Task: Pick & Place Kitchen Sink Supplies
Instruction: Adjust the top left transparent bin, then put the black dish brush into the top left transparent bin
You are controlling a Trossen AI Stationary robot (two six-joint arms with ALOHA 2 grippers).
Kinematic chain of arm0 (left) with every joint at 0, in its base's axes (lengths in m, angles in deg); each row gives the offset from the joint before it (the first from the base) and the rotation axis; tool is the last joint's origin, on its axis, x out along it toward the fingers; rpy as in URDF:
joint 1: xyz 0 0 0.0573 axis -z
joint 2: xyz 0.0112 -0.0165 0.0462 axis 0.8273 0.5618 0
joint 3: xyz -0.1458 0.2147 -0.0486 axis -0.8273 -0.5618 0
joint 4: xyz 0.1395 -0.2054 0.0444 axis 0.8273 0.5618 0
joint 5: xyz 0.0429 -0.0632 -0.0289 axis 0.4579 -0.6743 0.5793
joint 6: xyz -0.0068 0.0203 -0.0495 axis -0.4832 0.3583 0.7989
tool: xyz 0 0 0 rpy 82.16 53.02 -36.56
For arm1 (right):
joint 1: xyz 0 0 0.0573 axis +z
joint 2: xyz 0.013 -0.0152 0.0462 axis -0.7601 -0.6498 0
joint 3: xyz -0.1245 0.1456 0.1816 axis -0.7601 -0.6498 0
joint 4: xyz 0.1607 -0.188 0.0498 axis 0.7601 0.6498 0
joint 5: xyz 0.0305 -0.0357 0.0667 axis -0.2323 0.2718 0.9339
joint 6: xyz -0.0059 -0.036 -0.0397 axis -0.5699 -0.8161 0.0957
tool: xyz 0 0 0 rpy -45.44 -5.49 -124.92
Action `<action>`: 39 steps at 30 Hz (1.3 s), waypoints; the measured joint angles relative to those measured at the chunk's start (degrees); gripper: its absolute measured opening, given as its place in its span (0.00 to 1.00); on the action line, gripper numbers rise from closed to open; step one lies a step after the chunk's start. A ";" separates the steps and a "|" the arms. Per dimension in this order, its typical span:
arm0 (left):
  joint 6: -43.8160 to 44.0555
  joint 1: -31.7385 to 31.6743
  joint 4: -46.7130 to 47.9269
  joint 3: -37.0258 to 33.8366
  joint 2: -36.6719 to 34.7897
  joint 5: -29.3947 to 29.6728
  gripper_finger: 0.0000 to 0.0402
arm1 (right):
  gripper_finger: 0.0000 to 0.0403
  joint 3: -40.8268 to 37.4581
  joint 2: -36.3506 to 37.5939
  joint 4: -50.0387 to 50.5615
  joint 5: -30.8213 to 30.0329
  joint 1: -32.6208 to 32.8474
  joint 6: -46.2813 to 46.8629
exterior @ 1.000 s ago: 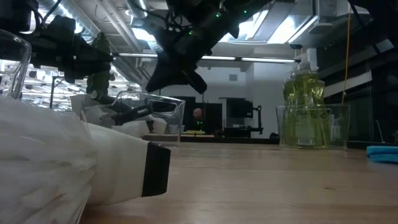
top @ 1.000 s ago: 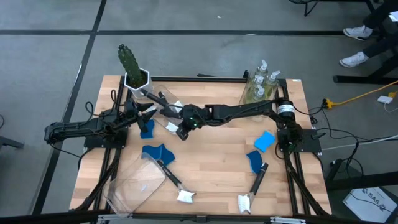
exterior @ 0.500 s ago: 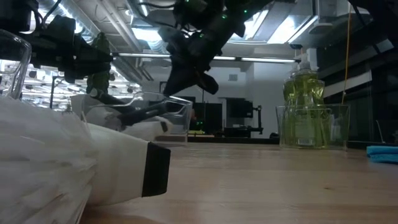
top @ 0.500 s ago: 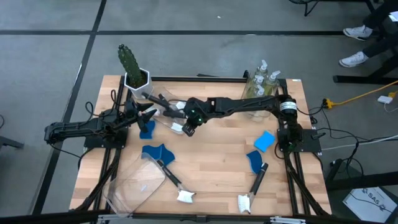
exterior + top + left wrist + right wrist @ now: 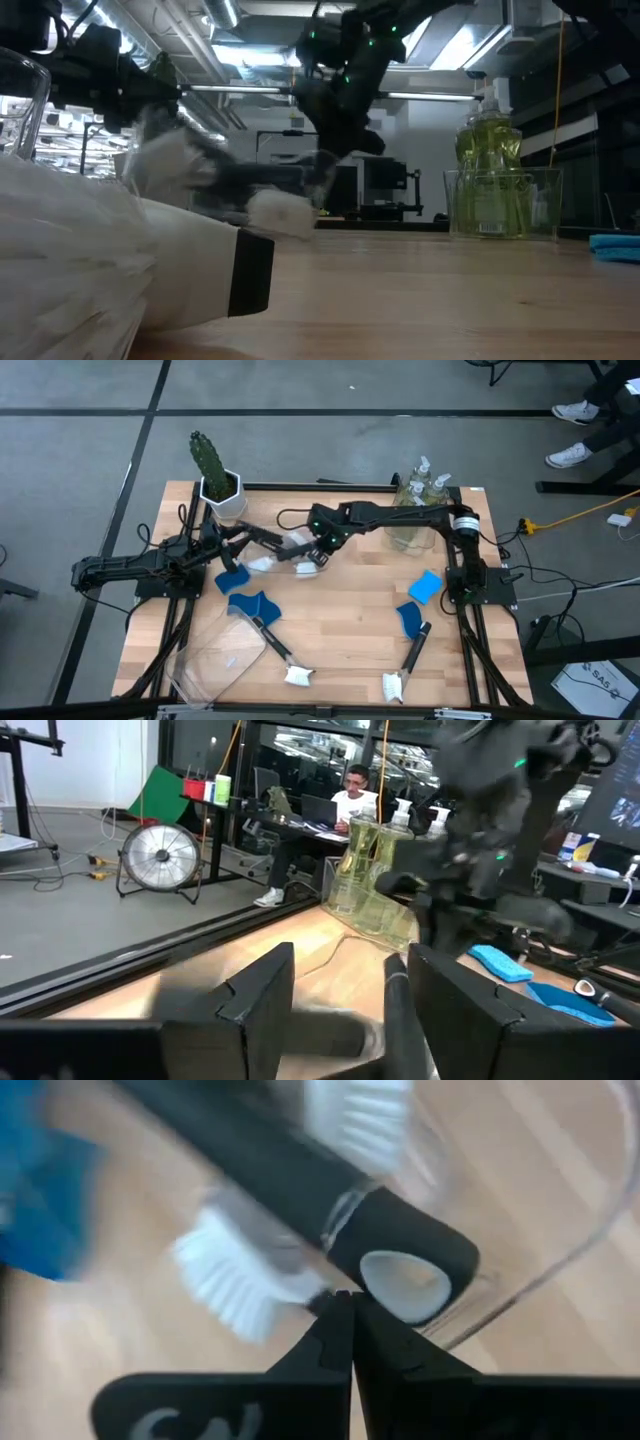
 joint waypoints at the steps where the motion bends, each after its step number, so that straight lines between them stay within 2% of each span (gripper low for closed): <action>1: 0.00 0.00 -0.08 0.01 0.00 -0.18 0.47 | 0.01 0.67 -0.04 2.11 -0.82 -0.50 -0.45; 6: 0.02 -0.02 0.05 0.02 0.00 0.23 0.47 | 0.01 4.56 -0.99 12.65 -7.40 -2.31 -3.16; 9: 0.02 -0.02 0.05 0.02 0.00 0.23 0.47 | 0.01 8.29 -0.45 15.06 -10.20 -3.26 -4.36; 13: 0.02 -0.02 0.07 0.02 0.01 0.21 0.47 | 0.01 12.67 -0.56 17.98 -10.03 -3.88 -6.27; 17: 0.00 -0.02 0.07 0.02 0.00 0.21 0.48 | 0.01 17.02 -0.45 22.45 -13.13 -4.54 -7.73; 20: 0.01 -0.02 0.07 0.02 0.00 0.18 0.48 | 0.01 20.21 -0.43 24.95 -12.04 -5.14 -7.68; 23: 0.01 -0.02 0.07 0.02 0.00 0.17 0.47 | 0.01 24.24 -0.43 25.53 -7.54 -4.66 -7.68; 26: 0.02 -0.02 0.05 0.02 0.02 0.15 0.47 | 0.01 28.31 -0.35 25.90 -3.46 -2.26 -7.23; 31: 0.02 -0.02 0.07 0.02 0.02 0.13 0.48 | 0.01 35.26 -0.21 24.97 -2.90 5.37 -4.04; 39: 0.01 -0.01 0.05 0.02 0.01 0.12 0.47 | 0.01 35.92 -0.22 17.63 -5.45 19.16 1.85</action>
